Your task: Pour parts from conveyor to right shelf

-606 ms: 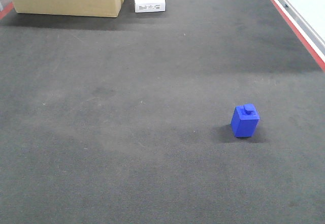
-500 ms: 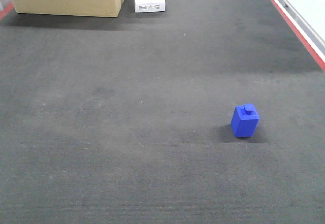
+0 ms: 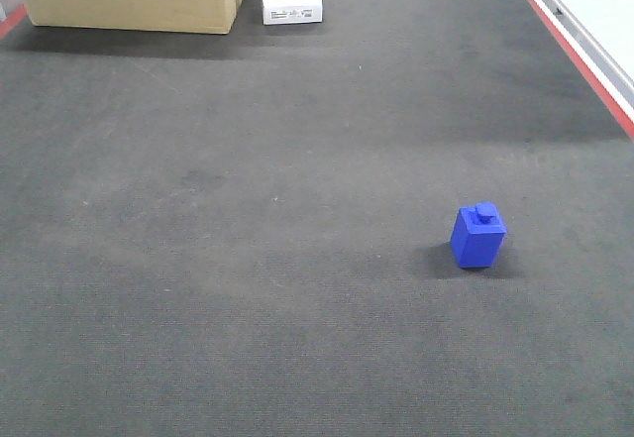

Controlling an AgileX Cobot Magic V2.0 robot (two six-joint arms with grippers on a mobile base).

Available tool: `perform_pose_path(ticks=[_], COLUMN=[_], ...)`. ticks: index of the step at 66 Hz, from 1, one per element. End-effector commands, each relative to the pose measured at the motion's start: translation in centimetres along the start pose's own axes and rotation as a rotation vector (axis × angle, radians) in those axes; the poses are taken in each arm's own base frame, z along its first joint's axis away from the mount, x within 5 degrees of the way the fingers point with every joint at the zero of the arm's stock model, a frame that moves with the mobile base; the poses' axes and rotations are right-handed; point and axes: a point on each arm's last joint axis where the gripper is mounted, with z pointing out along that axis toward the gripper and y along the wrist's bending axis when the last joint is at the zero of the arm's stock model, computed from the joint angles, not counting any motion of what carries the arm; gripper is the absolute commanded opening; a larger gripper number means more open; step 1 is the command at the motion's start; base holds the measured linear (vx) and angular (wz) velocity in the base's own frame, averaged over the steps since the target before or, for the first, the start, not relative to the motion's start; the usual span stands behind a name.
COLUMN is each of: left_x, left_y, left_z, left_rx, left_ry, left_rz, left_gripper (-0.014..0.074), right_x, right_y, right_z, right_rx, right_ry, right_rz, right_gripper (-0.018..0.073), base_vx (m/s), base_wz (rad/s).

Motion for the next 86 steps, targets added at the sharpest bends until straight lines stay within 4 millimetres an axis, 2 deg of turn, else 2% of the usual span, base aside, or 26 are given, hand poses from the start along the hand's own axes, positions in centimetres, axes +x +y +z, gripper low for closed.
perform_pose_path(ticks=[1, 28, 42, 51, 59, 66, 72, 77, 80, 86], left_x=[-1.3, -1.3, -1.3, -1.3, -1.3, -1.3, -1.3, -1.3, -1.3, -1.3], left_y=[0.0, 0.0, 0.0, 0.0, 0.0, 0.0, 0.0, 0.0, 0.0, 0.0], left_z=[0.0, 0.0, 0.0, 0.0, 0.0, 0.0, 0.0, 0.0, 0.0, 0.0], left_rx=[0.002, 0.002, 0.002, 0.002, 0.002, 0.002, 0.002, 0.002, 0.002, 0.002], left_ry=[-0.082, -0.082, -0.082, -0.082, -0.082, -0.082, -0.082, -0.082, -0.082, -0.082], left_rz=[-0.016, -0.016, -0.016, -0.016, -0.016, -0.016, -0.016, -0.016, -0.016, -0.016], left_gripper=[-0.0006, -0.0006, -0.0006, -0.0006, -0.0006, -0.0006, -0.0006, -0.0006, -0.0006, -0.0006], right_x=[-0.4, -0.5, -2.0, -4.5, -8.7, -13.0, -16.3, -18.4, -18.9, -19.2], right_y=[0.0, 0.0, 0.1, 0.1, -0.2, -0.6, -0.9, -1.0, -1.1, -1.2], right_z=[-0.1, -0.1, -0.3, -1.2, -2.8, -4.0, -3.8, -2.6, -1.6, 2.0], right_rx=[0.003, 0.003, -0.004, -0.011, -0.001, 0.014, 0.027, 0.028, 0.027, 0.020], right_ry=[-0.076, -0.082, -0.250, -0.497, -0.624, -0.649, -0.601, -0.550, -0.500, -0.335], right_rz=[-0.011, -0.009, 0.000, -0.001, -0.019, -0.029, -0.063, -0.073, -0.072, -0.070], right_gripper=[-0.0009, -0.0009, -0.0009, -0.0008, -0.0006, -0.0004, 0.0005, 0.0041, 0.0079, 0.0209], base_vx=[0.00, 0.00, 0.00, 0.00, 0.00, 0.00, 0.00, 0.00, 0.00, 0.00], base_wz=[0.00, 0.00, 0.00, 0.00, 0.00, 0.00, 0.00, 0.00, 0.00, 0.00])
